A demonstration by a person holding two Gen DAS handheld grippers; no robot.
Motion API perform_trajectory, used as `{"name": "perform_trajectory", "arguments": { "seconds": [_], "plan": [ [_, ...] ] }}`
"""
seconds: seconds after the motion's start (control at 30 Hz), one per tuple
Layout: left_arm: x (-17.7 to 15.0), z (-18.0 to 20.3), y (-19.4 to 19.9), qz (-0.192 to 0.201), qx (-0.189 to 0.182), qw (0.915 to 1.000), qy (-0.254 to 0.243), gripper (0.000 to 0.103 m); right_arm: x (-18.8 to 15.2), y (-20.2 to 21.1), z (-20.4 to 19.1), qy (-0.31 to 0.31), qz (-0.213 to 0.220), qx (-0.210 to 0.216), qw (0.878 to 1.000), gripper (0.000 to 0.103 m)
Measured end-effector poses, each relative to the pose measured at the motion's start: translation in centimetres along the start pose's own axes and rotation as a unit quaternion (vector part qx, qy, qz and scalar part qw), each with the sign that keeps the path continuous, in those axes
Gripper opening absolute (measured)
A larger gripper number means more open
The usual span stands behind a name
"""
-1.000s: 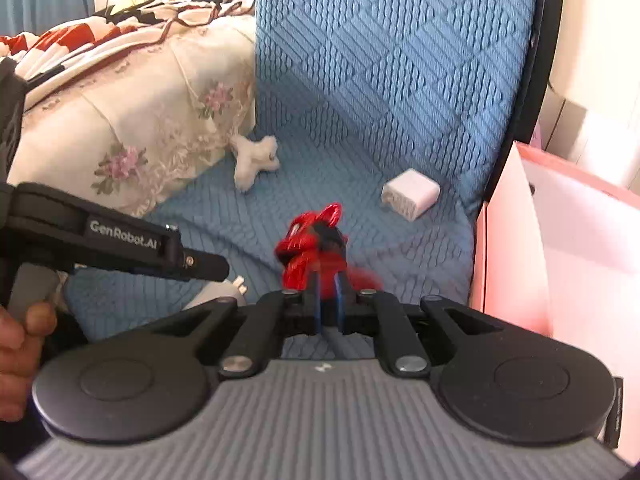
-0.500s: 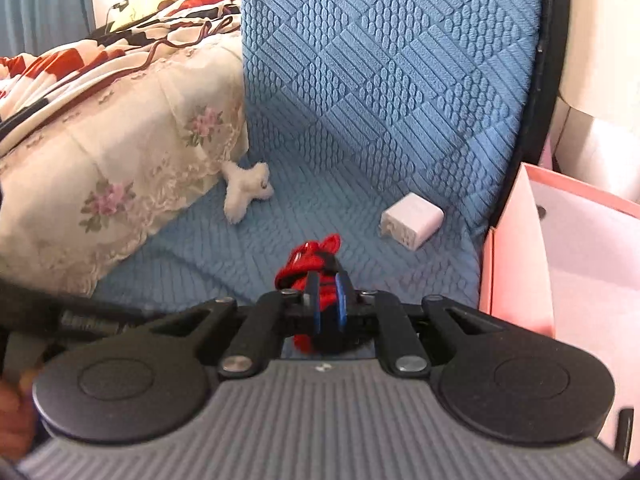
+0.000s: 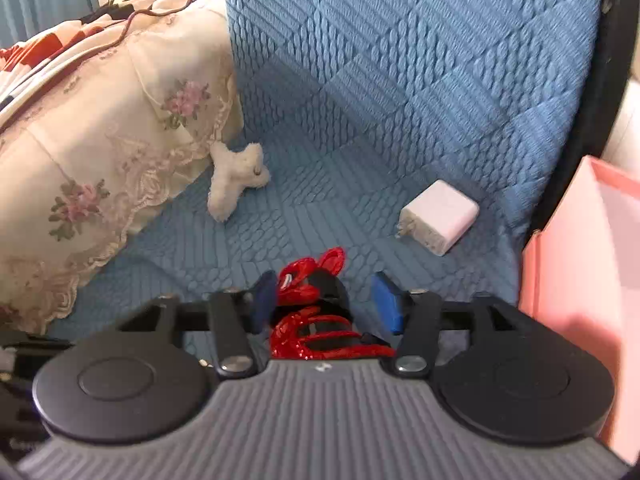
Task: Organize rigid objects
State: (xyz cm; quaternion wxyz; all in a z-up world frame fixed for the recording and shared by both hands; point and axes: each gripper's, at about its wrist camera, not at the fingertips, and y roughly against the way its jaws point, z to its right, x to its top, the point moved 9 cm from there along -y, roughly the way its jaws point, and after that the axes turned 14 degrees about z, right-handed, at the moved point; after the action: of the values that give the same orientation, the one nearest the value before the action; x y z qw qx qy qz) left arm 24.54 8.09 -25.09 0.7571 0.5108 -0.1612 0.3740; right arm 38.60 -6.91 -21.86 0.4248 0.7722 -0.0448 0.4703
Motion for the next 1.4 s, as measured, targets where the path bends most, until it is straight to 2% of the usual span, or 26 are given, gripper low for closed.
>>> {"name": "perform_trajectory", "arguments": {
  "seconds": [0.03,0.2,0.33,0.47,0.67,1.03,1.13,1.2,1.4],
  "plan": [
    [-0.1,0.0,0.0,-0.001,0.001,1.0,-0.001,0.041,-0.1,-0.4,0.1,-0.007,-0.005,0.004,1.0,0.067],
    [-0.6,0.1,-0.5,-0.007,0.009,0.9999,-0.013,0.041,-1.5,-1.6,-0.3,-0.042,-0.042,0.031,0.998,0.068],
    [-1.1,0.3,-0.9,-0.013,0.012,0.9995,-0.028,0.046,-2.3,-1.5,-0.7,-0.043,-0.062,0.028,0.997,0.067],
    [-1.6,0.6,-1.2,-0.015,0.018,0.9988,-0.042,0.046,-2.6,-1.1,-0.7,-0.061,-0.073,0.028,0.995,0.061],
    [-1.6,0.6,-1.2,-0.012,0.022,0.9984,-0.05,0.046,-1.8,0.1,-0.2,-0.067,-0.049,0.015,0.996,0.061],
    [-1.4,1.1,-1.4,0.003,0.038,0.9966,-0.072,0.046,-0.5,3.9,0.2,-0.008,0.02,-0.026,0.999,0.06],
    [-1.4,1.1,-1.4,0.005,0.043,0.9957,-0.082,0.046,-0.9,4.6,0.3,-0.02,0.02,-0.026,0.999,0.06],
    [-1.4,0.9,-1.4,0.008,0.048,0.9952,-0.085,0.038,-1.3,5.1,0.3,-0.026,0.02,-0.029,0.999,0.06],
    [-0.9,0.8,-1.2,0.022,0.053,0.9956,-0.074,0.032,-3.6,5.9,0.3,-0.037,0.003,-0.053,0.998,0.06]
  ]
}}
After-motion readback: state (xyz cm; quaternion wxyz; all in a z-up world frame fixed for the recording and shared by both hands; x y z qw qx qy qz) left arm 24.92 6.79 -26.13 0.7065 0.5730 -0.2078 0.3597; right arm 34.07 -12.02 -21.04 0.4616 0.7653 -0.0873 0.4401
